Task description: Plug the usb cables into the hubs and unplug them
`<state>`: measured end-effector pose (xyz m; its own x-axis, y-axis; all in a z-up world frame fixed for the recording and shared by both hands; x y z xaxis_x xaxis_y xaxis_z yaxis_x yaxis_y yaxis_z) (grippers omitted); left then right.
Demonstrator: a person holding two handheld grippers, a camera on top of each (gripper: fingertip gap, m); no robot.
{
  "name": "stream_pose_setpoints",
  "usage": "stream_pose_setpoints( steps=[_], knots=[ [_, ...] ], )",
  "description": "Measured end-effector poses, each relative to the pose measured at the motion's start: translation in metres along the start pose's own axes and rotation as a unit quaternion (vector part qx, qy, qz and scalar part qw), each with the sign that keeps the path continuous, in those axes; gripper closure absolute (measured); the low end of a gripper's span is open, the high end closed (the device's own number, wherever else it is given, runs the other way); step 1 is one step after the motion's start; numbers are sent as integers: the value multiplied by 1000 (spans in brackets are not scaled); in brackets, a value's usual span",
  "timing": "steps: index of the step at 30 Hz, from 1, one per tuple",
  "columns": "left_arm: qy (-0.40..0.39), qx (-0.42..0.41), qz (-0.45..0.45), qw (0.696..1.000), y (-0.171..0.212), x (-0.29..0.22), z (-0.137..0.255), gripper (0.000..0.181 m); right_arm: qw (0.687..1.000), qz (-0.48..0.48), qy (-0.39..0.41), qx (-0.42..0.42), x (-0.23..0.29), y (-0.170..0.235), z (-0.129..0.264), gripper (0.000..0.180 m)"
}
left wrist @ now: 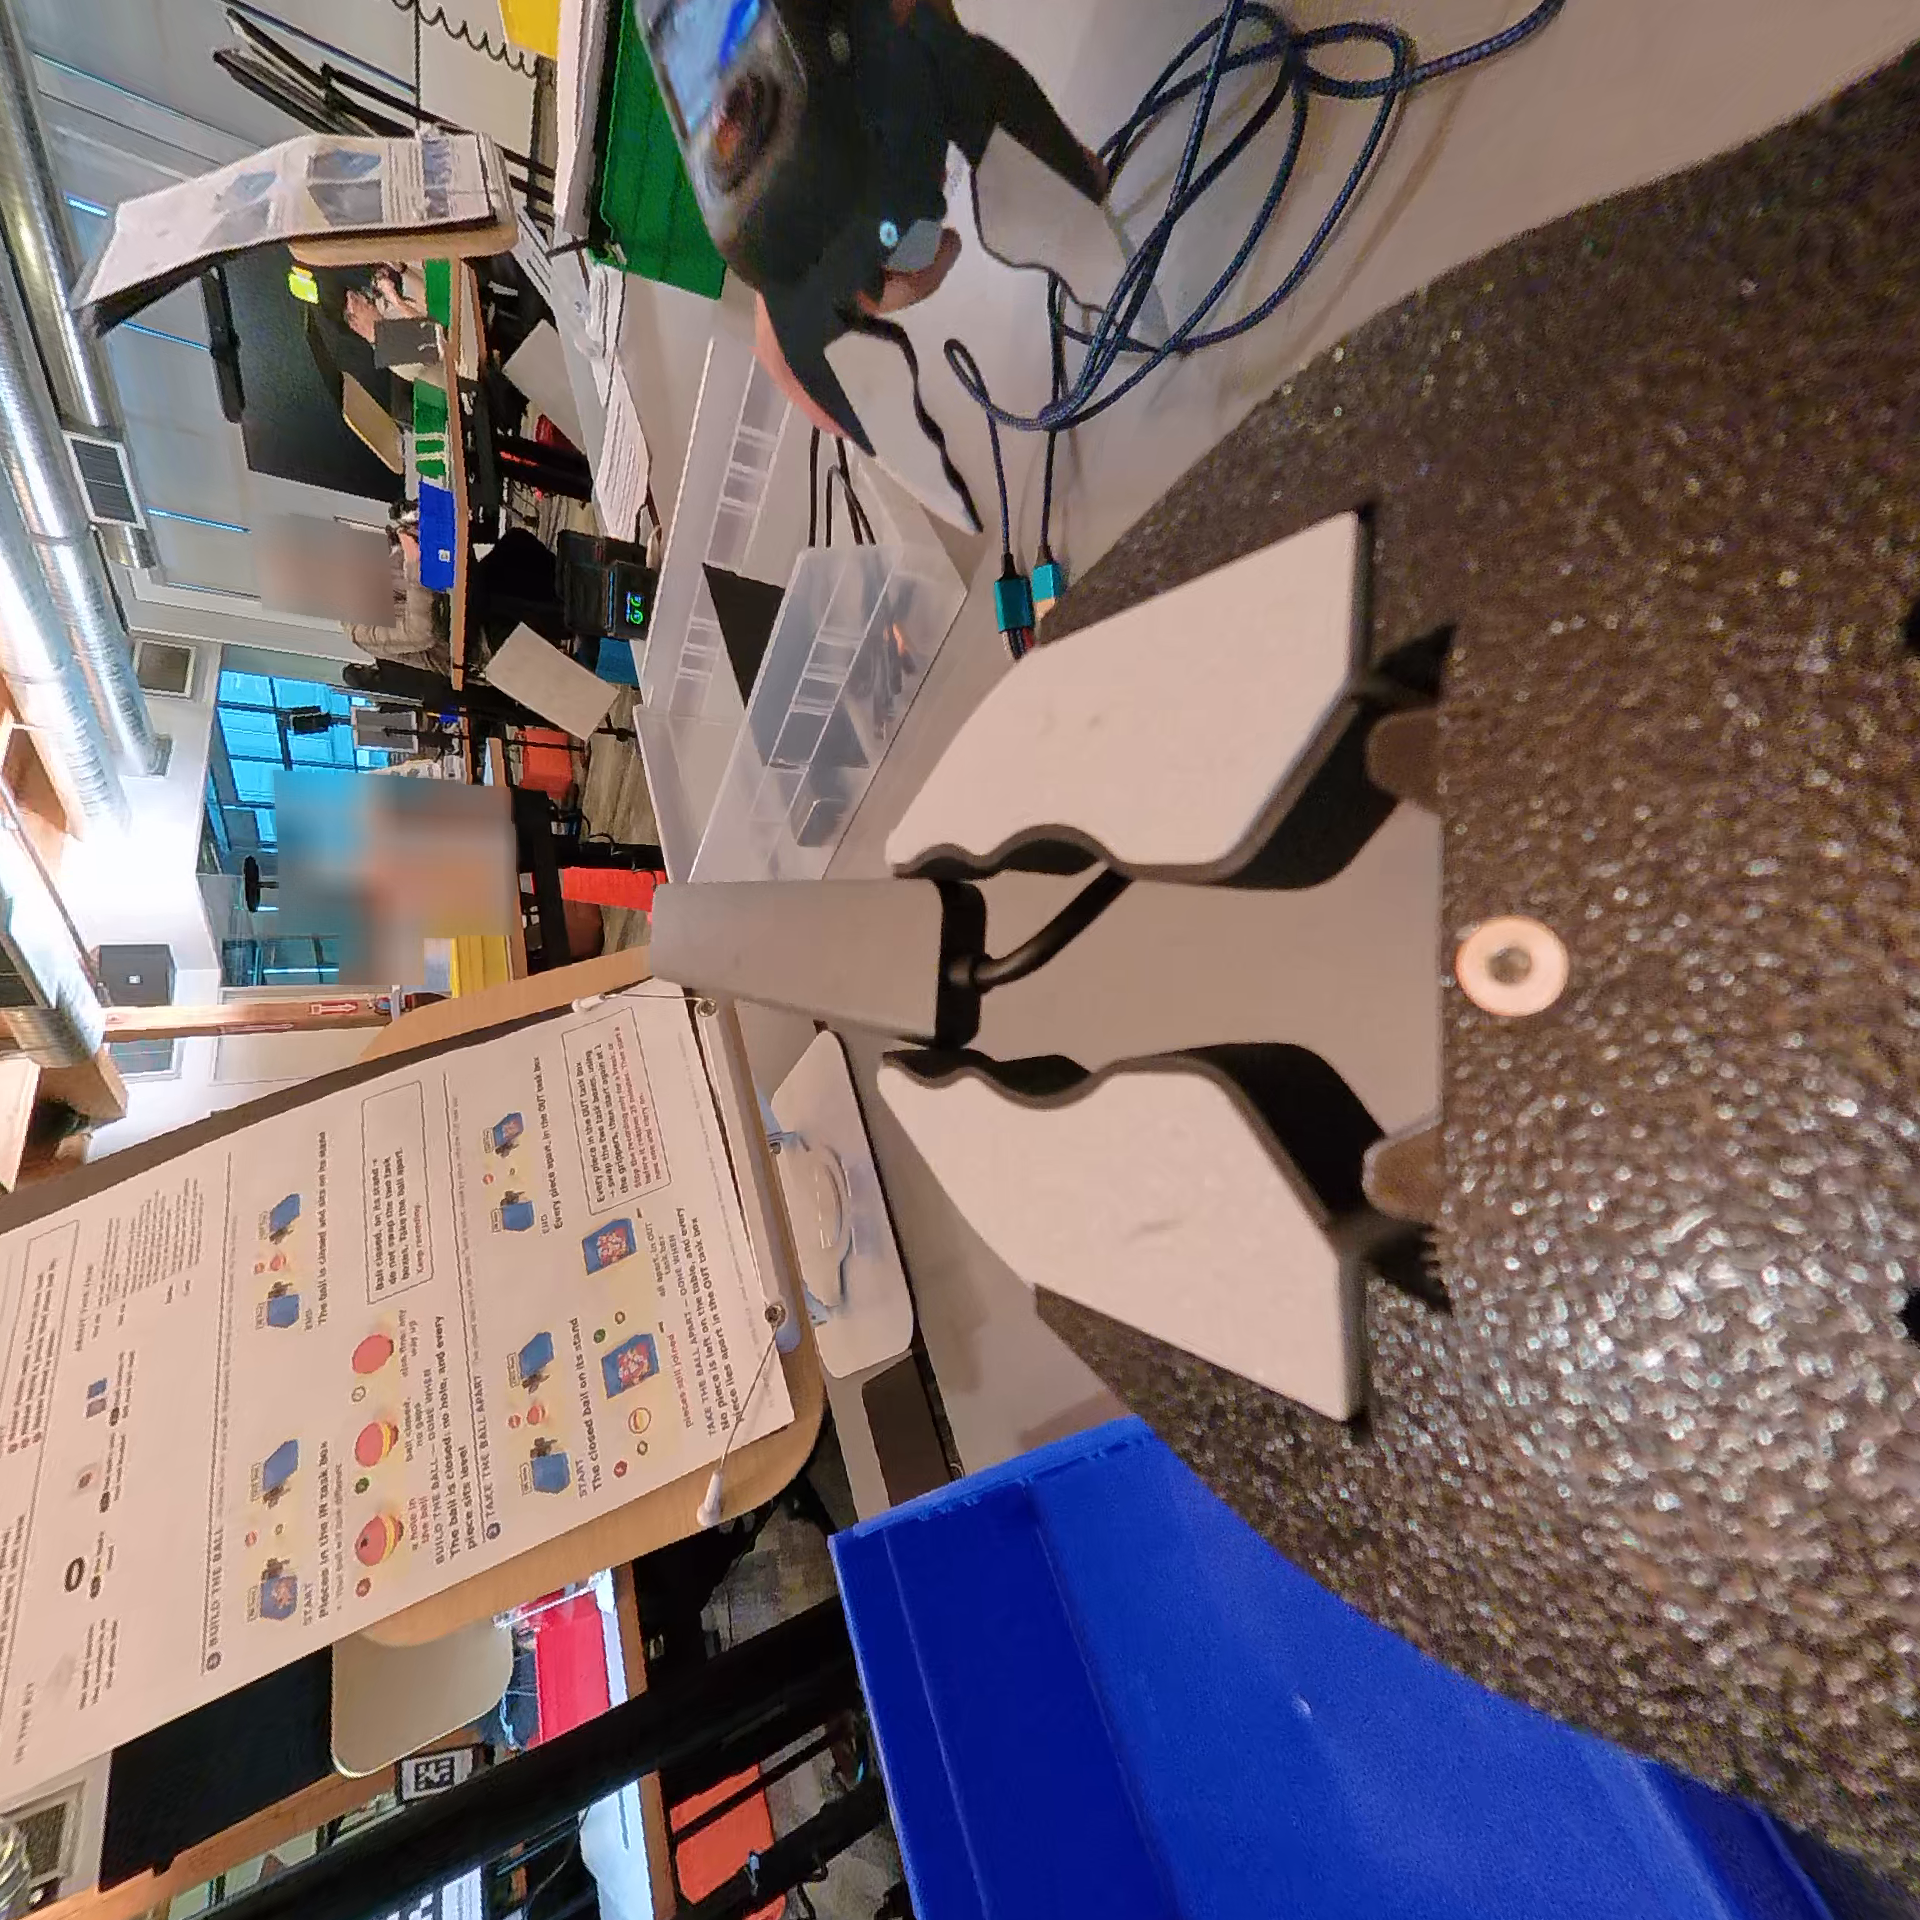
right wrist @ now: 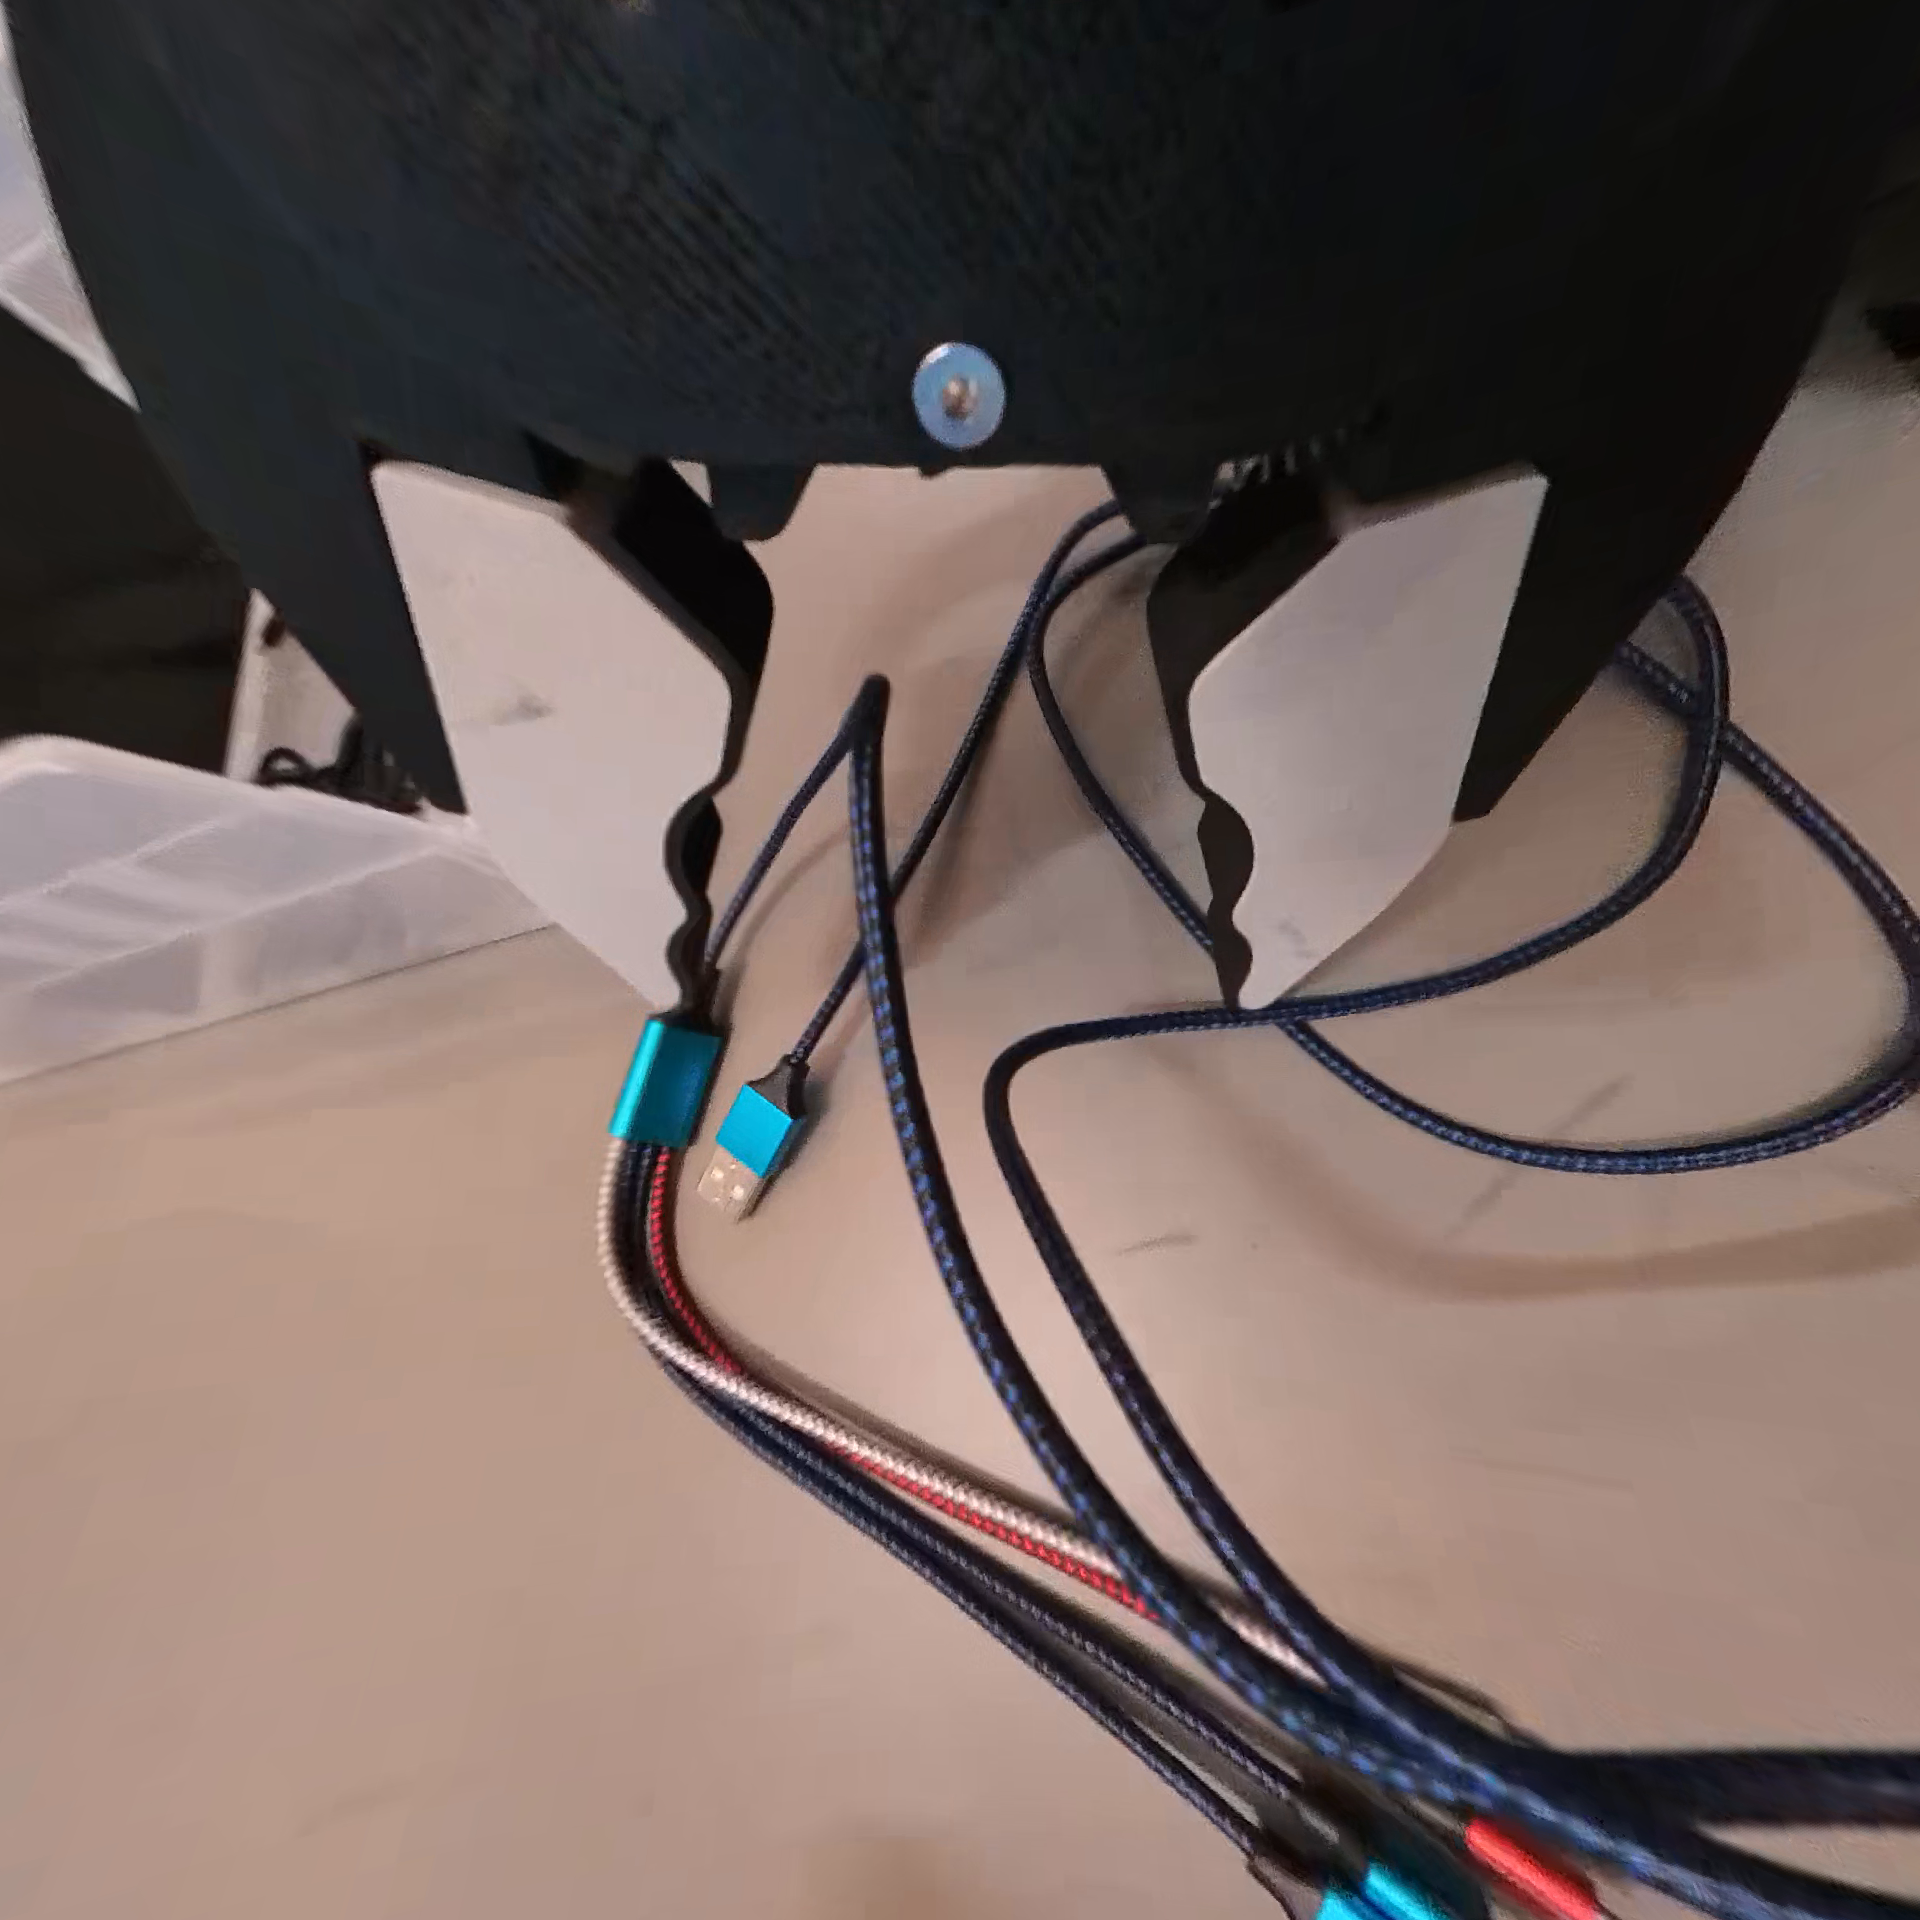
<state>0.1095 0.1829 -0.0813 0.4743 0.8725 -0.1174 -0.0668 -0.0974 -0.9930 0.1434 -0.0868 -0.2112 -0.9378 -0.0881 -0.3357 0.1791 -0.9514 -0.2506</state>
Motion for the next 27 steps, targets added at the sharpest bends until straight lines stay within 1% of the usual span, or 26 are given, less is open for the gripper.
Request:
stream_pose_setpoints(
  steps=[1,2,3,5,8,11,13,16,18,21,22,24,25,27],
  knots=[
    [2,1,2,1000,1,0,-1,151,1000,-7,-6,5,0,0,-5,91],
    [3,2,4,1000,2,-1,-1,151,1000,-19,-15,-7,0,-4,-8,100],
    [4,3,5,1000,2,-1,-1,151,999,-39,-14,-17,-3,-7,-10,105],
    [6,7,5,1000,3,-1,-2,151,996,-85,0,9,-10,-1,-12,102],
    [6,7,5,1000,3,0,-1,151,989,-143,12,38,-16,12,-4,99],
    [10,9,12,1000,4,1,-2,151,984,-176,25,12,-21,17,10,96],
    [14,10,19,1000,5,1,-2,151,978,-210,-9,-11,-19,20,9,96],
    [19,12,27,999,7,0,-4,151,975,-216,-58,11,-10,33,-7,94],
    [20,16,25,999,8,-1,-5,151,969,-234,-72,-15,-12,30,-11,106],
    [21,18,25,999,10,-1,-6,151,969,-235,-71,-22,-13,32,-13,110],
    [23,20,26,999,10,-1,-6,151,970,-233,-72,-23,-12,32,-12,121],
    [25,23,30,999,12,-2,-7,151,971,-226,-74,-18,-11,32,-10,167],
    [25,24,30,999,13,-2,-7,151,971,-227,-78,-18,-12,31,-11,176],
    [26,25,30,999,14,-3,-8,151,971,-214,-98,-25,-9,25,-11,176]
  ],
)
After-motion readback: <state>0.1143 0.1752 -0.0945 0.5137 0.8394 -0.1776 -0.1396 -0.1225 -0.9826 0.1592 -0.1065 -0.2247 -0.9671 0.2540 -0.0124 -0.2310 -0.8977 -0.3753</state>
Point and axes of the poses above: each gripper's, where its closed fingertips meet, z back along the fingers, y out of its underside, x = y × z across the jaws, the point moved 4 cm from there along z, back along the fingers, and after that the axes turned 8 degrees about z, right-handed, at the moved point
